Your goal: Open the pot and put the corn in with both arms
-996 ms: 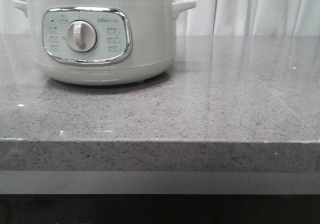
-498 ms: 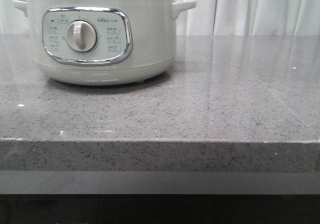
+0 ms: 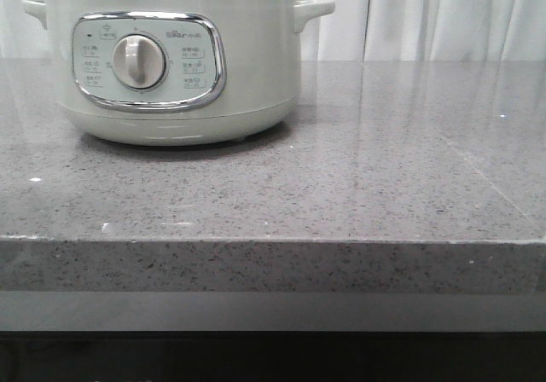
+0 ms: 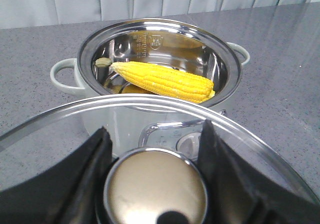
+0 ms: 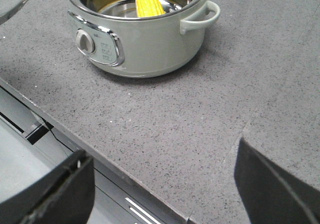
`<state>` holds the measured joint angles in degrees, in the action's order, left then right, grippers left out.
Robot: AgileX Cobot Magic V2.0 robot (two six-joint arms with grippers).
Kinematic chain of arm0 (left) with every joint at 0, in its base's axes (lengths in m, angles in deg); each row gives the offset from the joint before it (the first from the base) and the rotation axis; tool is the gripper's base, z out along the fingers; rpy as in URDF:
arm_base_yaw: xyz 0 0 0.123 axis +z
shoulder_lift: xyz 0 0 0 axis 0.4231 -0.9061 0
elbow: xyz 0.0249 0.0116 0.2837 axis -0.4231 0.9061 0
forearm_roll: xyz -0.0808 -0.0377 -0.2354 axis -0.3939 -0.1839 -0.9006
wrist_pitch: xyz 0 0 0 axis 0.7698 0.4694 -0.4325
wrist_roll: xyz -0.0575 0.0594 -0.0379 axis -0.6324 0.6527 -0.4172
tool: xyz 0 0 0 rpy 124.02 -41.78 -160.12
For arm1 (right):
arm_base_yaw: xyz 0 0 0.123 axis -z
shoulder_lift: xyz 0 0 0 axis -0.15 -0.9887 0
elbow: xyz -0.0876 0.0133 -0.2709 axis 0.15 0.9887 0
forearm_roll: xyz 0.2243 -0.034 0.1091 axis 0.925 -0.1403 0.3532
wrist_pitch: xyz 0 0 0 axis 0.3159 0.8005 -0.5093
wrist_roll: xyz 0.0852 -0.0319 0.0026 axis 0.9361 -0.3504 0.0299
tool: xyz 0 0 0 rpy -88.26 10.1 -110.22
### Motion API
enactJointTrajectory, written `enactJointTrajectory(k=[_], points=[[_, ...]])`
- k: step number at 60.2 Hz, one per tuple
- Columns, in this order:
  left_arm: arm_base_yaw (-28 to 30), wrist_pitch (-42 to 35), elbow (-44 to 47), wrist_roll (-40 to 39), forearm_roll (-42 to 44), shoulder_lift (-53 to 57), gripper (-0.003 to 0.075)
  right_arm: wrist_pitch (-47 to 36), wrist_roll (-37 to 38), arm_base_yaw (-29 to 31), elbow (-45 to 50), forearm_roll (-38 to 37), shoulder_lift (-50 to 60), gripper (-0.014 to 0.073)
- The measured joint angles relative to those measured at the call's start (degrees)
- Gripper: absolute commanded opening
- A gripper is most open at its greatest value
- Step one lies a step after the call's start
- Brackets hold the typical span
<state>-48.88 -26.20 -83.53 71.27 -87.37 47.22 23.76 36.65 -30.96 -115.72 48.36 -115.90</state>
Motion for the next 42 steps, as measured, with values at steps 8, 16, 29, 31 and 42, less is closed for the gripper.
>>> enactJointTrajectory(k=[8,16,29,31,42], points=[[0.0,-3.78,0.0,0.0,-0.57,-0.95,0.0186,0.0,0.0,0.0,0.0,0.0,0.0,0.059],[0.0,-9.73,-1.52,0.0,-1.22,-5.66,0.0186,0.0,0.0,0.0,0.0,0.0,0.0,0.059],[-1.9,-14.8,-9.8,0.0,-1.3,-18.94,0.0186,0.0,0.0,0.0,0.0,0.0,0.0,0.059],[-2.42,-15.66,-11.83,0.0,-1.3,-21.75,0.0186,0.0,0.0,0.0,0.0,0.0,0.0,0.059],[-3.0,-18.25,-19.67,0.0,-1.58,-33.09,0.0186,0.0,0.0,0.0,0.0,0.0,0.0,0.059]])
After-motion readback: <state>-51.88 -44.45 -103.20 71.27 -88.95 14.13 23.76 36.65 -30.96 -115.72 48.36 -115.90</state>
